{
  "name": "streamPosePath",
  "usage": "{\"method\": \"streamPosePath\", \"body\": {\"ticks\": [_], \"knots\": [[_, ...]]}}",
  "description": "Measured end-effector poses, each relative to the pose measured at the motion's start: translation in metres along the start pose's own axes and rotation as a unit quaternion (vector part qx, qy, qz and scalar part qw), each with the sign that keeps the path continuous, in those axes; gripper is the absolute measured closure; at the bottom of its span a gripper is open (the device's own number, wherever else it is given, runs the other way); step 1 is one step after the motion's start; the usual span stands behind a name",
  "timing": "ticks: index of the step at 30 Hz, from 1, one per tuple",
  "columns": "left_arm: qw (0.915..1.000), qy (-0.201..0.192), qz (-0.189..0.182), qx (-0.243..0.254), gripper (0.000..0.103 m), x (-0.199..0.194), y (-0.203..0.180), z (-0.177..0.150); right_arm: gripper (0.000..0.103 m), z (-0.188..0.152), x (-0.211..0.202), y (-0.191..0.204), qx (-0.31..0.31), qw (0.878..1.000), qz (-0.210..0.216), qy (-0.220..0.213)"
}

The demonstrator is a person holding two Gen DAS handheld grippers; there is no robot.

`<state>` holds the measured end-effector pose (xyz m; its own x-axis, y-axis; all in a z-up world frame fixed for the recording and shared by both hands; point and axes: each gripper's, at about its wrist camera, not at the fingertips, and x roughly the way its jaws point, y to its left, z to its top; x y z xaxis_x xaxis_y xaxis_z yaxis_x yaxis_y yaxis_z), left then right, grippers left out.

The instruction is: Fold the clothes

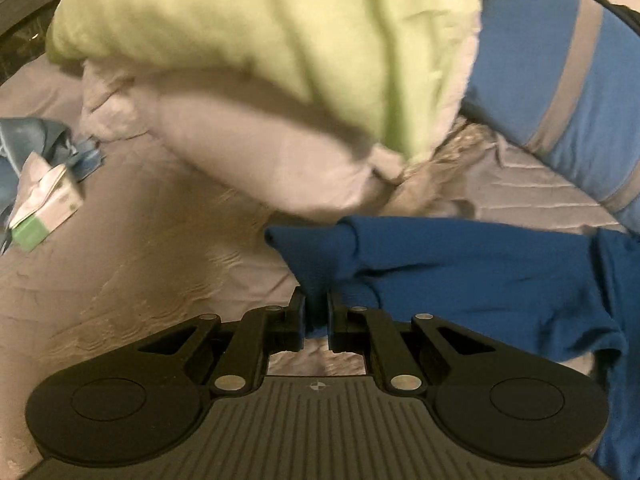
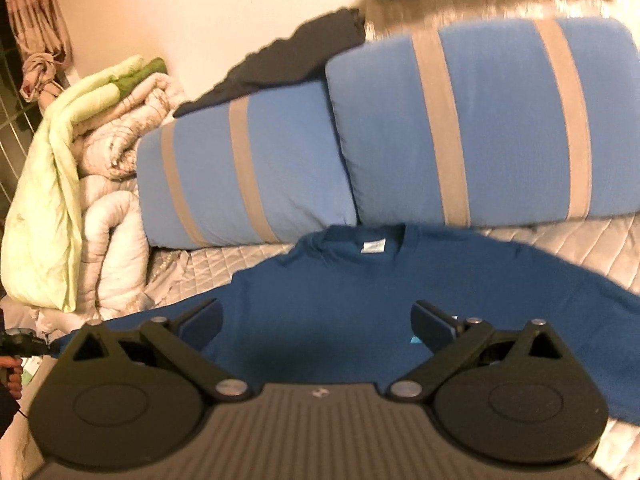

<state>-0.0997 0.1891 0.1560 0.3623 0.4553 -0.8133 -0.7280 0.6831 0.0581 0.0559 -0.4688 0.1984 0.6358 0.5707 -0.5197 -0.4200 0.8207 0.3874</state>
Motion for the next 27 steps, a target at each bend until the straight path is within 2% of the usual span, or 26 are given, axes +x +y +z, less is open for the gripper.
{"method": "streamPosePath", "body": {"ticks": [11, 17, 20, 22, 23, 26, 27], "knots": [[0.9992, 0.015, 0.034, -0.018, 0.093, 0.025, 0.046, -0.020, 0.000, 0.000, -0.041, -0.016, -0.027, 0.998, -0.052, -0.023], [0.9984, 0.028, 0.010, -0.048, 0.090, 0.042, 0.065, -0.036, 0.000, -0.005, -0.055, -0.026, -0.025, 0.997, -0.066, -0.025], [0.9958, 0.049, 0.007, -0.077, 0.089, 0.058, 0.077, -0.050, 0.000, -0.009, -0.059, -0.029, -0.028, 0.997, -0.066, -0.024], [0.9940, 0.047, -0.002, -0.099, 0.082, 0.061, 0.086, -0.059, 0.000, -0.012, -0.062, -0.029, -0.034, 0.997, -0.062, -0.022], [0.9927, 0.041, -0.013, -0.113, 0.075, 0.059, 0.090, -0.064, 0.000, -0.013, -0.063, -0.029, -0.037, 0.997, -0.060, -0.023], [0.9885, 0.017, -0.054, -0.140, 0.069, 0.045, 0.094, -0.077, 0.000, -0.013, -0.066, -0.032, -0.040, 0.997, -0.058, -0.030], [0.9872, 0.007, -0.070, -0.143, 0.063, 0.039, 0.093, -0.080, 0.000, -0.013, -0.067, -0.033, -0.039, 0.997, -0.057, -0.034]]}}
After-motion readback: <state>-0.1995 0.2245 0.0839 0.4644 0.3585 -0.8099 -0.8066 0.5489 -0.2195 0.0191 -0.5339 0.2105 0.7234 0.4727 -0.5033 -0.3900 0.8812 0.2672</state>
